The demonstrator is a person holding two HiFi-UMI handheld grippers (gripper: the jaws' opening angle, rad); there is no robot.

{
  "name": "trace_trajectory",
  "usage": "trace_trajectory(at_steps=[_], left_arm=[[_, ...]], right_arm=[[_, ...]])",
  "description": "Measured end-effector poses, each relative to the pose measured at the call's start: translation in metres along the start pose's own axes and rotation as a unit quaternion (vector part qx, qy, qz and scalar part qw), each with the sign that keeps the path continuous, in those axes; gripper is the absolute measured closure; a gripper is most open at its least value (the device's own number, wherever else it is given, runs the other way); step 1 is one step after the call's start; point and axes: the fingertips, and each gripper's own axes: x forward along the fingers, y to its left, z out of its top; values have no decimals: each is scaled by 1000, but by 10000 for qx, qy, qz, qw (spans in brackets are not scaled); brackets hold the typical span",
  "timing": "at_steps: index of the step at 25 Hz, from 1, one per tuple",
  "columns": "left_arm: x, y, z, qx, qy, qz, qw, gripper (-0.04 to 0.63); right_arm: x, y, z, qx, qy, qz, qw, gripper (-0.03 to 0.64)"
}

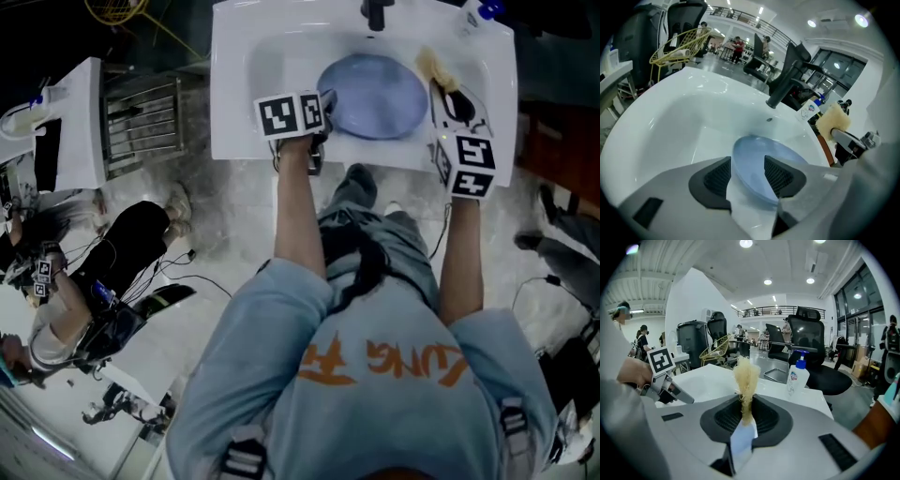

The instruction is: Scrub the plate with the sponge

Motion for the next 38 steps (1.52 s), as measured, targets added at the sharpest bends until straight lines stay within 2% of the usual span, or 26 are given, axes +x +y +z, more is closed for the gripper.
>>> trace_trajectory(at_steps=[7, 11, 17, 20, 23, 24, 26, 30, 33, 38], left_arm=[[28, 10, 0, 372, 913, -34, 9951, 388], [45, 14, -2, 298, 1298, -183, 9909, 388], [62, 30, -10, 244, 1785, -192, 9835, 388], [72, 21, -15, 61, 1989, -541, 9785, 391], [81, 12, -16, -88, 2074, -789, 9750, 401], [81, 12, -17, -97, 2100, -790, 9745, 425], [81, 14, -18, -124, 2155, -784, 9733, 526], [76, 14, -20, -449, 2154, -841, 9719, 532], [70, 15, -11, -756, 1935, -785, 9750, 532], [50, 26, -5, -1165, 1463, -467, 9812, 537]], right_arm=[[18, -12, 8, 76, 35, -241, 9997, 567], [28, -23, 5, 156, 80, -376, 9991, 566], [31, -35, -2, 210, 205, -585, 9979, 567], [28, -43, 2, 180, 275, -688, 9971, 567], [27, -52, 6, 93, 322, -754, 9966, 567], [26, -53, 6, 75, 336, -765, 9965, 567], [26, -54, 6, 68, 356, -787, 9962, 567], [27, -50, 15, -25, 306, -728, 9969, 567], [31, -43, 29, -242, 202, -551, 9980, 567], [27, -29, 37, -405, 110, -308, 9986, 567]])
